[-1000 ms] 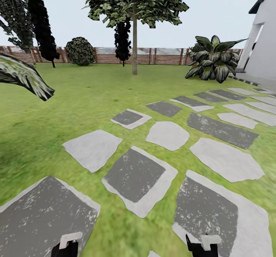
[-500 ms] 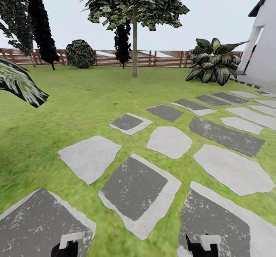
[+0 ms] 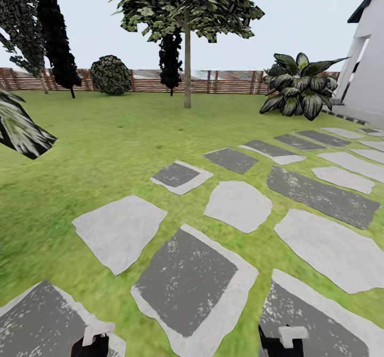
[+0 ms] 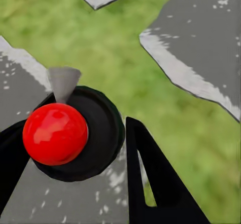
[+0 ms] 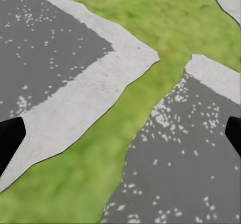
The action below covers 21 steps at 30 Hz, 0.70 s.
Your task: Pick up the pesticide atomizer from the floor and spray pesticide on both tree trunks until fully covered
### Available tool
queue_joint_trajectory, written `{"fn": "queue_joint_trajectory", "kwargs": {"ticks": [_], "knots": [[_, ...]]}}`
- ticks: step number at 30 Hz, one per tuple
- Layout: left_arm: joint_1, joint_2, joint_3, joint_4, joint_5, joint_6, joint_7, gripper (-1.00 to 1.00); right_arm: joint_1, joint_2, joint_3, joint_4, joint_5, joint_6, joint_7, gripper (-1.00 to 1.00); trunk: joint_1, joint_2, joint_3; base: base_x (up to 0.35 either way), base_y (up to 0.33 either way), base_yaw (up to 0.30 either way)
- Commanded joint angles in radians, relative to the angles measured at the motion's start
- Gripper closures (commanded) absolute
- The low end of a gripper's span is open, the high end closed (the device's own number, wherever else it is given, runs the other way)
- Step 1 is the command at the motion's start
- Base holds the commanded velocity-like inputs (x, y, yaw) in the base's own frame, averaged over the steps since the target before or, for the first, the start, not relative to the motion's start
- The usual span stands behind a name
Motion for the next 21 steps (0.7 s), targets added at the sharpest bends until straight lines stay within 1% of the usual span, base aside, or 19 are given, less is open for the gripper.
{"fn": "queue_joint_trajectory", "kwargs": {"ticks": [1,21], "knots": [[-0.001,0.000,0.000,0.001,0.001,-0.003,0.002,1.00,-0.001,0.000,0.000,0.001,0.001,-0.003,0.000,-1.00,0.000,0.000,-0.001,0.340,0.000,0.000],[0.000,0.000,0.000,0.001,0.001,-0.003,0.002,1.00,-0.001,0.000,0.000,0.001,0.001,-0.002,0.000,-1.00,0.000,0.000,-0.001,0.340,0.000,0.000]]}}
